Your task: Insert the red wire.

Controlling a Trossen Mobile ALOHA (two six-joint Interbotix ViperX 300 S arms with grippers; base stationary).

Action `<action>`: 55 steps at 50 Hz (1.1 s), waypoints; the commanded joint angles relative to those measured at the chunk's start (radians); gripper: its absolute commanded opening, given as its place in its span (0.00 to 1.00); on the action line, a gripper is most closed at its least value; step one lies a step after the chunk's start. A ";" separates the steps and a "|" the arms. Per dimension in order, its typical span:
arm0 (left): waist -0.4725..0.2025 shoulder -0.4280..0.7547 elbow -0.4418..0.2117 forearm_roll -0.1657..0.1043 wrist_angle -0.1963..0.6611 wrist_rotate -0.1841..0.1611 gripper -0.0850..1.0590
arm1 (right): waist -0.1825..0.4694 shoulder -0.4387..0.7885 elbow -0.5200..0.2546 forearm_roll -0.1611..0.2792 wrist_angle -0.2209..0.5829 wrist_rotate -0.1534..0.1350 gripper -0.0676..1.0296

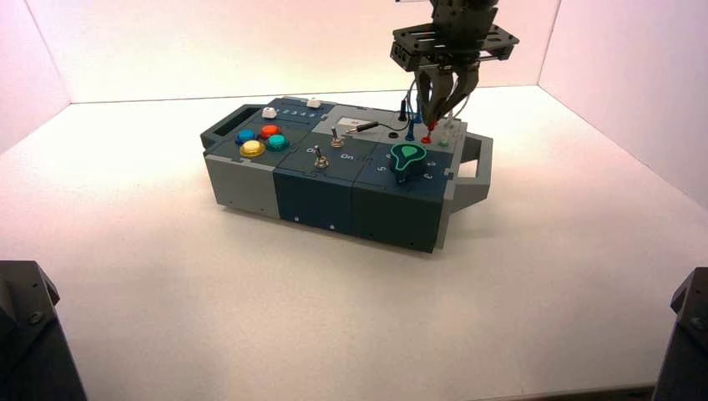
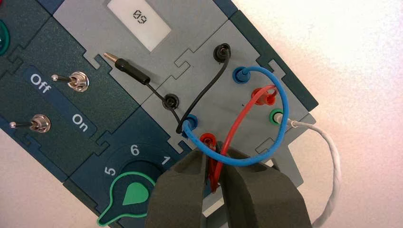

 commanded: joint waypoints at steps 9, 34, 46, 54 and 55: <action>-0.003 0.008 -0.014 -0.002 -0.012 -0.002 0.05 | 0.000 -0.046 -0.028 0.002 0.003 0.000 0.04; -0.003 0.005 -0.014 -0.002 -0.014 -0.002 0.05 | 0.002 -0.028 -0.028 0.006 0.002 0.000 0.04; -0.003 0.005 -0.014 -0.002 -0.014 -0.002 0.05 | 0.000 -0.017 -0.028 0.006 0.000 0.000 0.04; -0.003 0.005 -0.015 -0.002 -0.014 -0.002 0.05 | 0.002 -0.012 -0.028 0.008 -0.008 0.000 0.04; -0.003 0.005 -0.015 -0.002 -0.014 -0.002 0.05 | 0.002 -0.012 -0.028 0.008 -0.008 0.000 0.04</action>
